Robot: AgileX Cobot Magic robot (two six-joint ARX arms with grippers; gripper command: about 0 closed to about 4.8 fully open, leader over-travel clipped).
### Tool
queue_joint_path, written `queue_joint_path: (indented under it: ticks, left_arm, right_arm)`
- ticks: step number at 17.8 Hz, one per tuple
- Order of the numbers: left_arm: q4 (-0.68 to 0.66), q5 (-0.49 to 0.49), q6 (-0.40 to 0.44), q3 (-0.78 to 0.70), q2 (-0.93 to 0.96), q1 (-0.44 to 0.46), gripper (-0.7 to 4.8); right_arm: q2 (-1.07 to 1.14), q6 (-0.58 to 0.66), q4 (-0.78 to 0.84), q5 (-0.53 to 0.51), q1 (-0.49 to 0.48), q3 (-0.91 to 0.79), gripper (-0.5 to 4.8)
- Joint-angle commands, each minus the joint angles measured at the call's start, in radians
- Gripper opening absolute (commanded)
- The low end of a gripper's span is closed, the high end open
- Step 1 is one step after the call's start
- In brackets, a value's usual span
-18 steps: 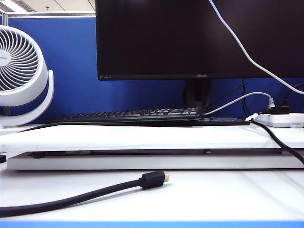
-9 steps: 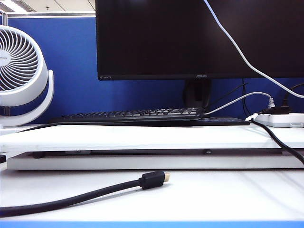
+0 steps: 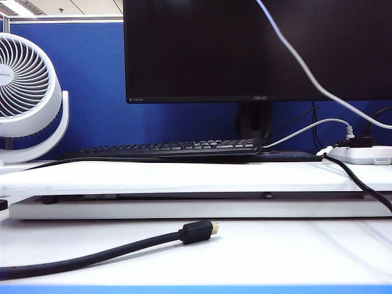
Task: Pick up the Type-C charging cable and the charging base, insert one end of the Type-C charger into the corresponding slot on the base, and finally place the plugged-in charger back on the table.
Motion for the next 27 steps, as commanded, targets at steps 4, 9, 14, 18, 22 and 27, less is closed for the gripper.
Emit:
queue_joint_path:
  ticks: [4,9,14,18,22,27]
  left_arm:
    - [0.164,-0.02,0.018,0.026,-0.021,-0.005,-0.06]
    - [0.069,-0.052,0.107,0.025,-0.02,-0.005,-0.06]
    - [-0.037,-0.076,0.171,0.025,-0.019,-0.005,-0.06]
    - [-0.063,-0.06,0.171,0.025,-0.015,-0.005,-0.06]
    - [-0.061,-0.011,0.168,0.025,-0.014,-0.005,-0.06]
    - [-0.059,0.018,0.168,0.025,-0.013,-0.005,-0.06]
  right_arm:
    - [-0.008,-0.013,-0.058,0.006,-0.017,-0.014,2.92]
    - [-0.058,-0.01,-0.069,0.003,-0.069,-0.014,3.39]
    - [-0.078,-0.011,-0.069,0.003,-0.095,-0.014,3.37]
    - [-0.085,-0.01,-0.063,0.001,-0.094,-0.014,2.75]
    - [-0.084,0.122,0.077,-0.065,-0.092,-0.015,2.64]
    - [-0.082,0.122,0.093,-0.065,-0.062,-0.016,2.64]
